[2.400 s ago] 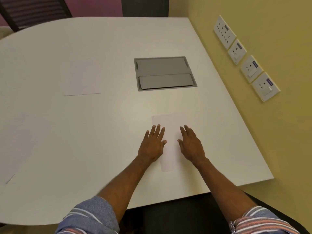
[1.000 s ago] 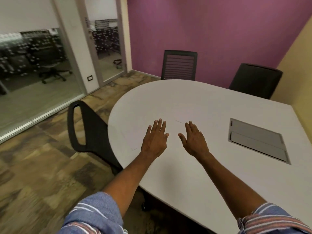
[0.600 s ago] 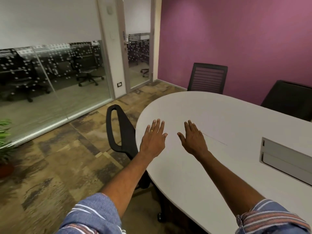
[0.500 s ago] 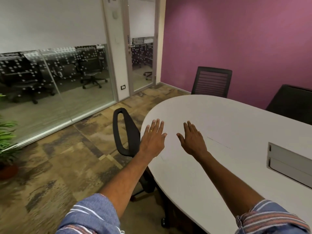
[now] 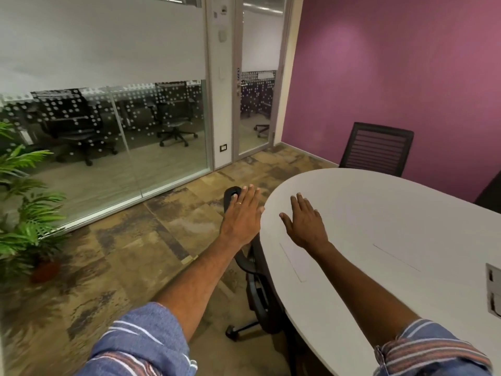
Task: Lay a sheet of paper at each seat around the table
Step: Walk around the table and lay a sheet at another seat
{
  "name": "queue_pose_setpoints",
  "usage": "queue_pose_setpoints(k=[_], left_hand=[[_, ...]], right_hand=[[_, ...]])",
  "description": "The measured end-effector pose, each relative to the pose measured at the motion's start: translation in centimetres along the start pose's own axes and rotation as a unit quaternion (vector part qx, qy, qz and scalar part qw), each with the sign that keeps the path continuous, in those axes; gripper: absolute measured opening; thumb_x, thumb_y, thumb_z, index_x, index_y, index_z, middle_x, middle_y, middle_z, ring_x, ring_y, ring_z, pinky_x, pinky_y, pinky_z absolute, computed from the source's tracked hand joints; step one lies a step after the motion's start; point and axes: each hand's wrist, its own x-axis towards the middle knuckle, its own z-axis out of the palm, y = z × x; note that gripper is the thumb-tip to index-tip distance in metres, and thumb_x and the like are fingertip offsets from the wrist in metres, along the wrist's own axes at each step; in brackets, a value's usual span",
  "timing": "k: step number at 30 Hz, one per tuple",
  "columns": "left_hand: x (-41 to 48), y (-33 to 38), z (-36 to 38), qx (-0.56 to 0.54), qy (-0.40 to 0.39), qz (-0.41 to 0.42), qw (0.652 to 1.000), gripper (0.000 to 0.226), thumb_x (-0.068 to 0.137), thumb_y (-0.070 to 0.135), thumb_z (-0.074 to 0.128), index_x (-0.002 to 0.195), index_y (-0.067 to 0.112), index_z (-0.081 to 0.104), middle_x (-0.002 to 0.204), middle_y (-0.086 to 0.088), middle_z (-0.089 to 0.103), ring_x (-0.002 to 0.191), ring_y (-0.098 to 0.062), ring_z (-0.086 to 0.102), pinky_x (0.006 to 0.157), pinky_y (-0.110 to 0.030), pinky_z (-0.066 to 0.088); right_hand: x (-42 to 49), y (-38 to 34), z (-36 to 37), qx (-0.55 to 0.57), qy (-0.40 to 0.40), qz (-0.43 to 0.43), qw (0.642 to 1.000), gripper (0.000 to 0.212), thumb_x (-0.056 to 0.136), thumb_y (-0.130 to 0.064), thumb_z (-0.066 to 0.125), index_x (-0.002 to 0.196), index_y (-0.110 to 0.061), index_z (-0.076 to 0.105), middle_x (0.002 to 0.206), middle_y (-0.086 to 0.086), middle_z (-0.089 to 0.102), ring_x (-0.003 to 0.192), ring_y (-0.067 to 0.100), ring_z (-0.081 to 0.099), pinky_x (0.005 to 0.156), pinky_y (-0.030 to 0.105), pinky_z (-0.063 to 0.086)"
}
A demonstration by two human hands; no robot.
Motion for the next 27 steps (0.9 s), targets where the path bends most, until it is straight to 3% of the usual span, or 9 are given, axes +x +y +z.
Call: queue_pose_setpoints(k=[15,27], left_hand=[[11.9,-12.0,2.8,0.006,0.012,-0.037,0.999,0.058,0.106,0.039,0.020,0.159,0.016,0.009,0.166,-0.005,0.009,0.154,-0.020,0.002,0.125,-0.041,0.010],[20.2,-22.4,7.5,-0.008,-0.029,-0.018,0.999,0.058,0.106,0.040,0.019,0.159,0.016,0.011,0.166,-0.006,0.009,0.154,-0.022,0.003,0.125,-0.042,0.010]], right_hand=[[19.1,-5.8,5.1,0.018,-0.001,-0.048,0.999,0.067,0.103,-0.053,0.026,0.156,-0.014,0.012,0.165,0.008,0.009,0.152,0.027,0.008,0.120,0.052,0.022],[29.0,-10.0,11.3,0.011,-0.032,-0.004,0.999,0.068,0.102,-0.052,0.029,0.156,-0.014,0.013,0.165,0.008,0.009,0.152,0.028,0.008,0.118,0.051,0.021]])
